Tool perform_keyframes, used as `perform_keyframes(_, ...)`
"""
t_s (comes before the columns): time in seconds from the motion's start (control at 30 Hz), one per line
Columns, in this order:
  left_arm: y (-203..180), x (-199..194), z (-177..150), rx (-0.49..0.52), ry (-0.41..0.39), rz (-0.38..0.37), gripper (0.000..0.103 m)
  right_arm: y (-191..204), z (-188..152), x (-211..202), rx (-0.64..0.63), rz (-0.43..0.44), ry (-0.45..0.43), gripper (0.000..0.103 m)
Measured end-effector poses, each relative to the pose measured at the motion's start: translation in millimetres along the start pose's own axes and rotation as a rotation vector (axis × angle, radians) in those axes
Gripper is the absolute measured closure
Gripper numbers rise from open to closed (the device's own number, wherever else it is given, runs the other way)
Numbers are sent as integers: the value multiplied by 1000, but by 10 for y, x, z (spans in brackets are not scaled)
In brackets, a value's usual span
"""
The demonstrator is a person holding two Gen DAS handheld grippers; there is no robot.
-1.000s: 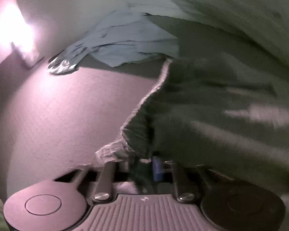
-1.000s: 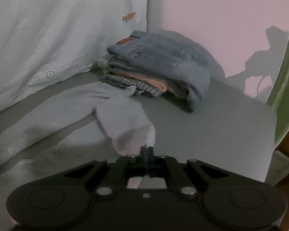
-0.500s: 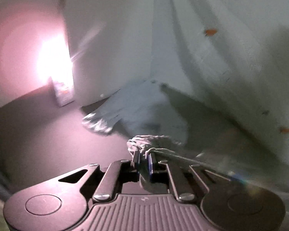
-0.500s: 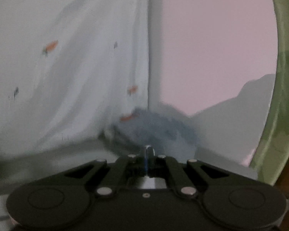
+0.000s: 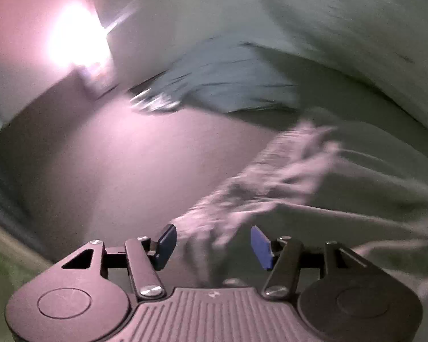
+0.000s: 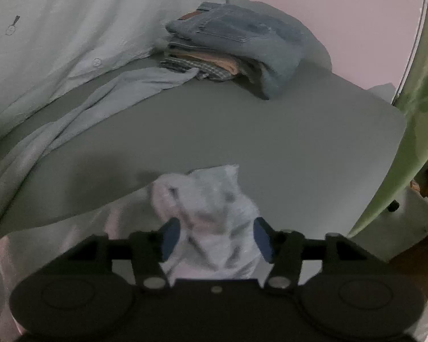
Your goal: Fold clothes
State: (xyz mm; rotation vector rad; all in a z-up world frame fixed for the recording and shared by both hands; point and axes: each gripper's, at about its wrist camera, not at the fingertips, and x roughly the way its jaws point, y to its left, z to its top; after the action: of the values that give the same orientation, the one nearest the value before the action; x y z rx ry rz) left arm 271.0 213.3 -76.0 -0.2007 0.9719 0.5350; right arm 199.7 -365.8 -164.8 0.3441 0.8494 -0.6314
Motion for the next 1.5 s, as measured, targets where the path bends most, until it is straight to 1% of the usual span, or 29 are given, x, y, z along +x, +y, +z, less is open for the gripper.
perform_keyframes(0.07, -238, -40, -34, 31, -4, -52, 38, -105, -5, 72, -11, -24, 18, 38)
perform_keyframes(0.1, -358, -60, -51, 46, -6, -78, 37, -162, -6, 109, -12, -22, 35, 34)
perform_keyframes(0.13, -473, -84, -84, 56, -2, -106, 37, -192, -19, 208, -2, -10, 54, 33)
perform_keyframes(0.17, -586, -109, -137, 58, 9, -136, 37, -269, -47, 289, 33, 16, 73, 33)
perform_keyframes(0.23, -837, -154, -237, 74, 25, -180, 37, -449, -92, 494, 151, 113, 132, 33)
perform_keyframes(0.27, -964, -172, -288, 86, 32, -197, 37, -520, -116, 610, 246, 191, 173, 35)
perform_keyframes(0.3, -1088, -181, -338, 101, 41, -211, 36, -575, -142, 636, 326, 219, 167, 36)
perform_keyframes(0.33, -1208, -189, -392, 116, 50, -227, 36, -623, -120, 631, 373, 256, 127, 69)
perform_keyframes(0.37, -1320, -204, -453, 132, 57, -243, 36, -629, -68, 634, 362, 317, 120, 90)
perform_keyframes(0.4, -1431, -219, -513, 147, 64, -259, 36, -623, 4, 609, 340, 327, 105, 97)
perform_keyframes(0.5, -1683, -242, -661, 196, 75, -288, 36, -640, 283, 327, 282, 328, -46, 98)
perform_keyframes(0.63, -1887, -289, -809, 262, 76, -306, 34, -701, 642, -394, 179, 297, -351, 98)
perform_keyframes(0.67, -1907, -292, -836, 274, 83, -310, 32, -679, 667, -537, 107, 255, -419, 98)
perform_keyframes(0.7, -1922, -277, -864, 284, 93, -314, 32, -655, 691, -676, 35, 210, -486, 96)
perform_keyframes(0.73, -1931, -261, -887, 290, 103, -320, 32, -580, 669, -696, -66, 128, -514, 90)
perform_keyframes(0.77, -1939, -242, -908, 297, 113, -325, 31, -531, 627, -598, -140, 52, -475, 83)
perform_keyframes(0.8, -1947, -215, -929, 305, 123, -330, 31, -483, 584, -497, -212, -24, -433, 62)
perform_keyframes(0.83, -1956, -191, -946, 315, 132, -333, 31, -444, 532, -340, -245, -109, -354, 52)
perform_keyframes(0.9, -1977, -150, -972, 342, 143, -333, 31, -414, 361, -82, -271, -211, -188, 55)
perform_keyframes(0.97, -2001, -123, -990, 362, 153, -337, 31, -444, 161, -78, -207, -203, -86, 54)
perform_keyframes(1.0, -2018, -121, -999, 374, 160, -346, 31, -456, 94, -125, -166, -180, -59, 50)
perform_keyframes(1.03, -2044, -123, -1009, 390, 165, -356, 30, -467, 27, -173, -125, -157, -33, 44)
perform_keyframes(1.1, -2112, -131, -1035, 431, 166, -372, 30, -437, -40, -242, -107, -129, -11, 35)
perform_keyframes(1.17, -2217, -155, -1077, 478, 152, -389, 26, -412, -90, -280, -120, -122, 4, 34)
perform_keyframes(1.23, -2335, -174, -1118, 510, 144, -405, 26, -426, -75, -313, -165, -147, -15, 27)
perform_keyframes(1.3, -2467, -205, -1159, 524, 146, -424, 26, -451, -4, -273, -162, -160, -37, 24)
perform_keyframes(1.4, -2704, -301, -1250, 542, 147, -463, 23, -629, 193, -65, -119, -136, -57, 24)
perform_keyframes(1.47, -2898, -372, -1355, 563, 136, -468, 22, -756, 315, 104, -110, -121, -67, 24)
perform_keyframes(1.5, -2998, -406, -1419, 569, 129, -463, 22, -823, 373, 206, -115, -113, -71, 26)
